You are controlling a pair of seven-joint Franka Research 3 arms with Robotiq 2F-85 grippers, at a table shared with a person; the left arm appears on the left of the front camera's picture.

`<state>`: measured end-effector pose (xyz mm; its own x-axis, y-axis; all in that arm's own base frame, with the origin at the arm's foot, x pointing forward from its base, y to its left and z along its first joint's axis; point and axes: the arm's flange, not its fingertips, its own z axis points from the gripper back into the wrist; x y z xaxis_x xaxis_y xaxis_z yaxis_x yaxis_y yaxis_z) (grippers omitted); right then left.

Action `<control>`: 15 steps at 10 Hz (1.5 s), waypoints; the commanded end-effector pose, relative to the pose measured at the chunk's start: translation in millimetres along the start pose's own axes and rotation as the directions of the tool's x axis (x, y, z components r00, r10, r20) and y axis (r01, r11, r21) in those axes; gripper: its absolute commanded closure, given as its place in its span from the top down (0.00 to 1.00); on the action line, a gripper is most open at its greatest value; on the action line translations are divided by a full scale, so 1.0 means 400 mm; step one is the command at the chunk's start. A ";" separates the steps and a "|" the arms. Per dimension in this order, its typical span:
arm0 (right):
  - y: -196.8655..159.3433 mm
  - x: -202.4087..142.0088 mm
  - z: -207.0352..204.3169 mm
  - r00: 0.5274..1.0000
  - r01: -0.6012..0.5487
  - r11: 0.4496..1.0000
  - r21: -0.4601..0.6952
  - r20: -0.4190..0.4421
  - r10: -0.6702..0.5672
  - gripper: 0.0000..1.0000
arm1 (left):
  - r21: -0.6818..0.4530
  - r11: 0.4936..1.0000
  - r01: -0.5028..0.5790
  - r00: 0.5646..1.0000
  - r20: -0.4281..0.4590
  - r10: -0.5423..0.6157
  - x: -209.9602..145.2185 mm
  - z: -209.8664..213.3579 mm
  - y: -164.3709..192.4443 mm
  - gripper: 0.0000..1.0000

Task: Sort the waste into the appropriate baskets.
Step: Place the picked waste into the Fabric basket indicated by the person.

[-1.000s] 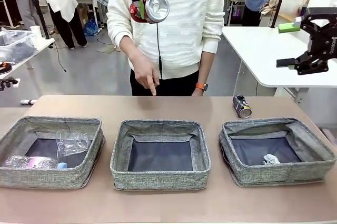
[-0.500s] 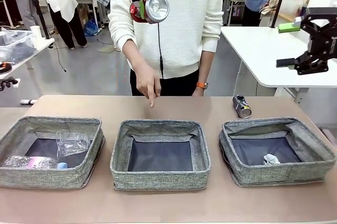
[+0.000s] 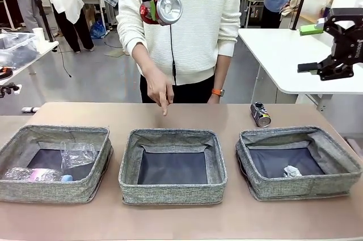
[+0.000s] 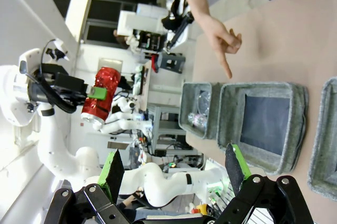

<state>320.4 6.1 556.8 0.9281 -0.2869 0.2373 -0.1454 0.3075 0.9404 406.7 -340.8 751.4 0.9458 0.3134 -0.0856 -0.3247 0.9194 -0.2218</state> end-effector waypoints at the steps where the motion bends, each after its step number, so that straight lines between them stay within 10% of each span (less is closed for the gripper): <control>1: 0.008 0.002 0.000 1.000 0.019 1.000 -0.001 -0.001 -0.019 1.00 | -0.016 0.999 0.028 0.999 0.036 -0.027 -0.005 -0.042 0.023 0.33; 9: 0.008 0.002 0.000 1.000 0.019 1.000 -0.001 -0.001 -0.019 1.00 | -0.028 0.996 0.084 0.996 0.029 -0.083 -0.166 -0.616 0.132 0.33; 15: 0.008 0.002 0.000 1.000 0.019 1.000 -0.001 -0.001 -0.019 1.00 | -0.074 0.986 0.149 0.987 0.071 -0.144 -0.095 -0.659 0.126 0.33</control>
<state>320.3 5.7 556.8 0.9280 -0.2874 0.2370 -0.1450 0.3074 0.9405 352.4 -370.1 483.6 0.9796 0.2010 0.0065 -0.1902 0.9364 -0.2950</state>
